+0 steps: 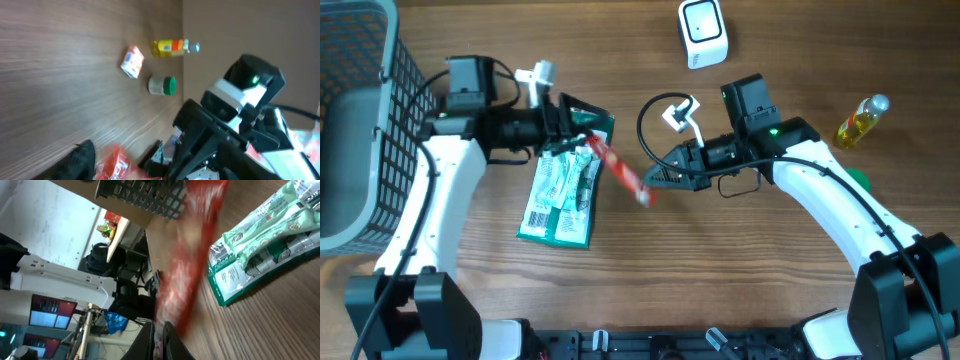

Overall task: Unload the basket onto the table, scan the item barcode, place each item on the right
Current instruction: 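Lift the sachet and hold it out toward the left gripper, then grasp the sachet with the left gripper from the right gripper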

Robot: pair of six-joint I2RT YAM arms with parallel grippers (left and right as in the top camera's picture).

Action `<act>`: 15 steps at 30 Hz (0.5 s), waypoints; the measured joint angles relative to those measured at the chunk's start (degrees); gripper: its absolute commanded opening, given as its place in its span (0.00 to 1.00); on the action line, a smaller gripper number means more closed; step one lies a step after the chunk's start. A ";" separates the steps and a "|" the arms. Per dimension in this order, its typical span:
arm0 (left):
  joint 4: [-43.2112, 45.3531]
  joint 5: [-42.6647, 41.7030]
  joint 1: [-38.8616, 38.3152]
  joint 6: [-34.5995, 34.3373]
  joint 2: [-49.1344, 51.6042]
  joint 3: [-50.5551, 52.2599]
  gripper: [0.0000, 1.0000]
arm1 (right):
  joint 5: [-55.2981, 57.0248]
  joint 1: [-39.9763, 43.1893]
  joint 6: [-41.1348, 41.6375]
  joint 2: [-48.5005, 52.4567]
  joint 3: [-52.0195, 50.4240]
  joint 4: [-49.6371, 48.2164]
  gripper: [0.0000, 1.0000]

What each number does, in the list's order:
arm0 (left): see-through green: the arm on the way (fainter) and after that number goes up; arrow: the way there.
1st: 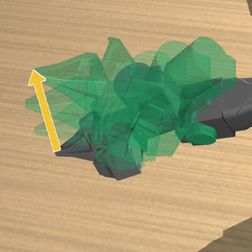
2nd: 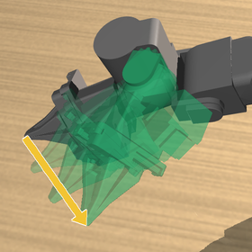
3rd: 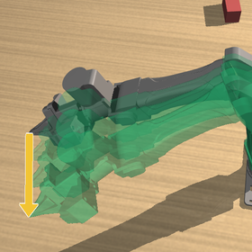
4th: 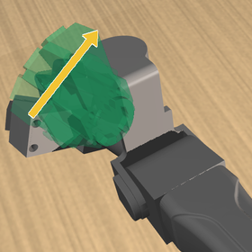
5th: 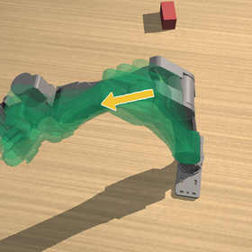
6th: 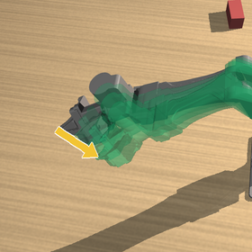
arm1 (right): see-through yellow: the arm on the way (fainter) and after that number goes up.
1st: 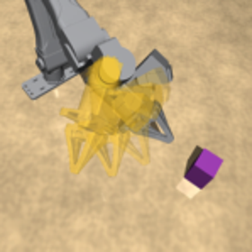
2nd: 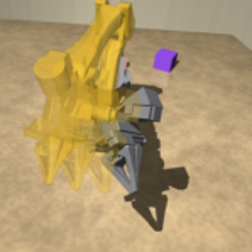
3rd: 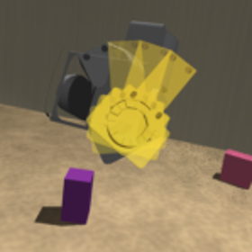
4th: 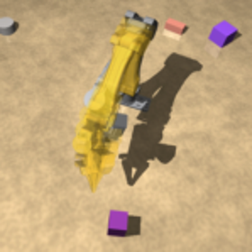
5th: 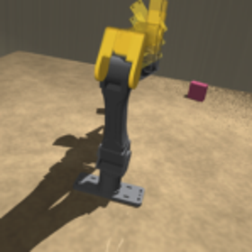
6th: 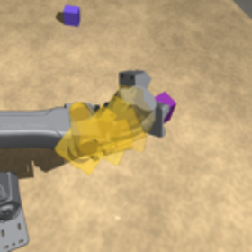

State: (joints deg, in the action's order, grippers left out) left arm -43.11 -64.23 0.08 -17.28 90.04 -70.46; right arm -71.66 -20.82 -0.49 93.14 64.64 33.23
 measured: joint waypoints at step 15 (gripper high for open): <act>-1.40 35.08 -17.03 0.02 0.52 2.86 0.45 | 38.73 -0.02 17.49 0.00 -1.97 3.82 0.31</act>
State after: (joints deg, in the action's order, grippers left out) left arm -44.51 -29.15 -16.95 -17.26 90.56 -67.59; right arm -32.93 -20.84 16.99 93.14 62.67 37.06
